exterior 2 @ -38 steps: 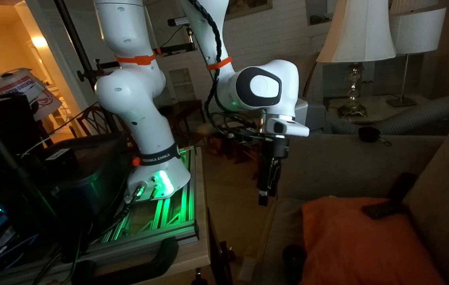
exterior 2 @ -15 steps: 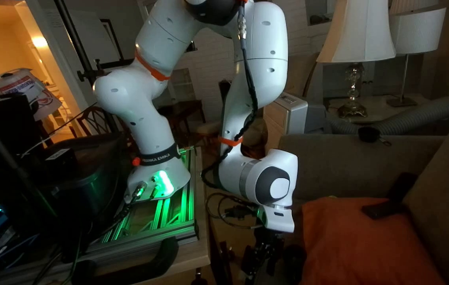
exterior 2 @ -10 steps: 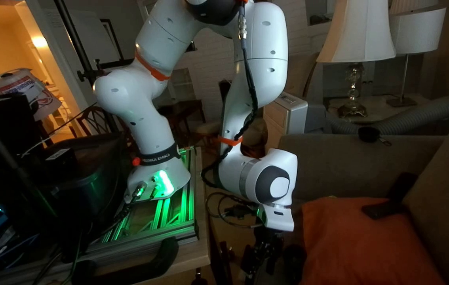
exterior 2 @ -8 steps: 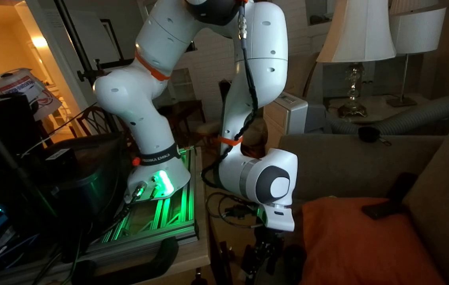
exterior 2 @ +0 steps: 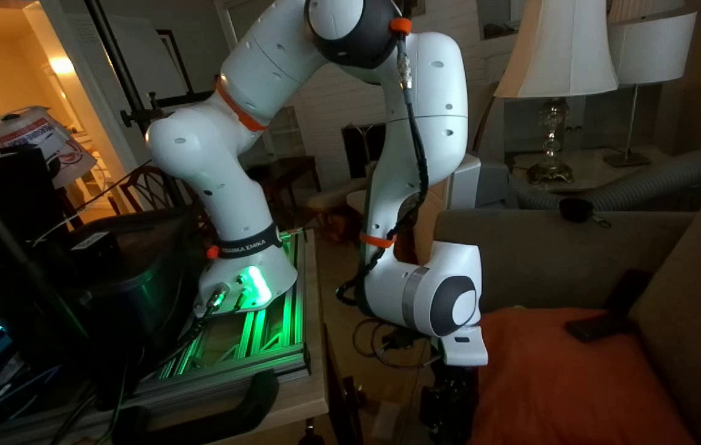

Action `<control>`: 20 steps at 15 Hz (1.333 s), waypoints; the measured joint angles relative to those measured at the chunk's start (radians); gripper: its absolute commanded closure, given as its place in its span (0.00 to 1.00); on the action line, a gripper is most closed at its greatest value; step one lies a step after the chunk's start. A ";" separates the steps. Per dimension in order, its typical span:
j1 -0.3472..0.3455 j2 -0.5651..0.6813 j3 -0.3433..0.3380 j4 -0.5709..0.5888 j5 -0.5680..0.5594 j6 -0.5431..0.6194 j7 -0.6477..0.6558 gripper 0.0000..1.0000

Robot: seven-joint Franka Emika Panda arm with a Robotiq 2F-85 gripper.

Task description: Put the black mug on the orange pillow

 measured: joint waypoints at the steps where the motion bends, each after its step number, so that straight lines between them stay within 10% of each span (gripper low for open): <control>1: 0.006 0.029 0.007 0.026 0.000 0.020 0.009 0.00; 20: 0.214 0.292 -0.047 0.148 0.007 0.148 0.064 0.00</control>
